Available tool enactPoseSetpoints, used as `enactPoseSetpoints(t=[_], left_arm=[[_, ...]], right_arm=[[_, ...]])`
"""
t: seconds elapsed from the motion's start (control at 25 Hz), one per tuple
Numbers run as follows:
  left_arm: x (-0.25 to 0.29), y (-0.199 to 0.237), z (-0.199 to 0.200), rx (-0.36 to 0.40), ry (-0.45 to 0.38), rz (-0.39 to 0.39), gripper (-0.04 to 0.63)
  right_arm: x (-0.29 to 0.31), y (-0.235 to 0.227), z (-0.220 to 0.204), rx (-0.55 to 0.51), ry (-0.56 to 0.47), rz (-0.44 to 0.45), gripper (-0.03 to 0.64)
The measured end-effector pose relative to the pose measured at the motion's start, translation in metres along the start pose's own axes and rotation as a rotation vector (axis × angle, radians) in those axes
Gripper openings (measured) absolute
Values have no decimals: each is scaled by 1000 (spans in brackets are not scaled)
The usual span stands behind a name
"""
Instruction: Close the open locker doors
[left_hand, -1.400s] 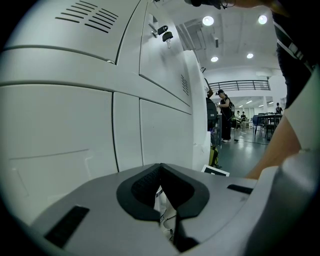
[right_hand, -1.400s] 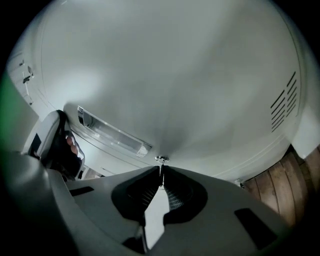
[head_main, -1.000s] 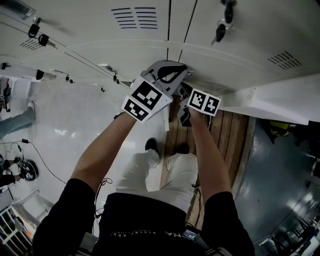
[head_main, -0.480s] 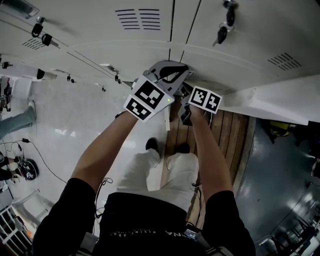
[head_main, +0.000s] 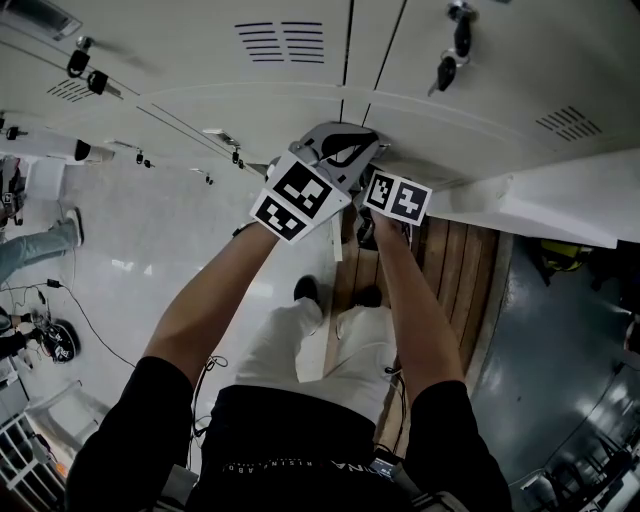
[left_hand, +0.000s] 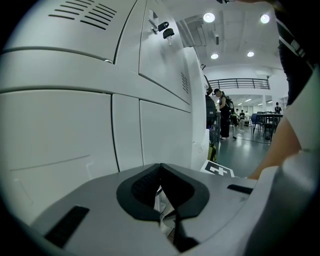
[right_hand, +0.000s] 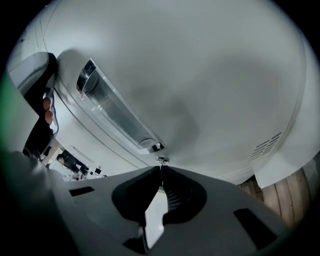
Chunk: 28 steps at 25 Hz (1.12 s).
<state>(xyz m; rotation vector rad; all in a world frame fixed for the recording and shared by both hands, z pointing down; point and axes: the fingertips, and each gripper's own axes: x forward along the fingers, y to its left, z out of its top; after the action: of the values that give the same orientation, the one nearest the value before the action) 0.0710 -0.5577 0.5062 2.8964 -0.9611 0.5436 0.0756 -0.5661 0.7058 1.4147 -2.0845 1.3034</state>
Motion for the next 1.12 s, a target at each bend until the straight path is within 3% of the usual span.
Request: enactPoseSetpoints(t=[0.24, 0.44, 0.6, 0.76, 0.96, 1.12], left_arm=[[-1, 1, 0, 13, 1, -3, 20], [-3, 2, 2, 23, 1, -6, 20], [-6, 2, 5, 30, 0, -13, 20], [-9, 4, 8, 37, -5, -22, 20], [-11, 5, 10, 56, -11, -30, 20], [-13, 4, 10, 57, -10, -35, 20]], right_arm=[[-2, 0, 1, -171, -10, -126, 44], [-1, 1, -12, -217, 33, -219, 44], [4, 3, -2, -316, -26, -290, 44], [-3, 8, -1, -399, -11, -378, 44], [-2, 10, 0, -513, -5, -451, 46], [-2, 11, -4, -576, 16, -449, 48]])
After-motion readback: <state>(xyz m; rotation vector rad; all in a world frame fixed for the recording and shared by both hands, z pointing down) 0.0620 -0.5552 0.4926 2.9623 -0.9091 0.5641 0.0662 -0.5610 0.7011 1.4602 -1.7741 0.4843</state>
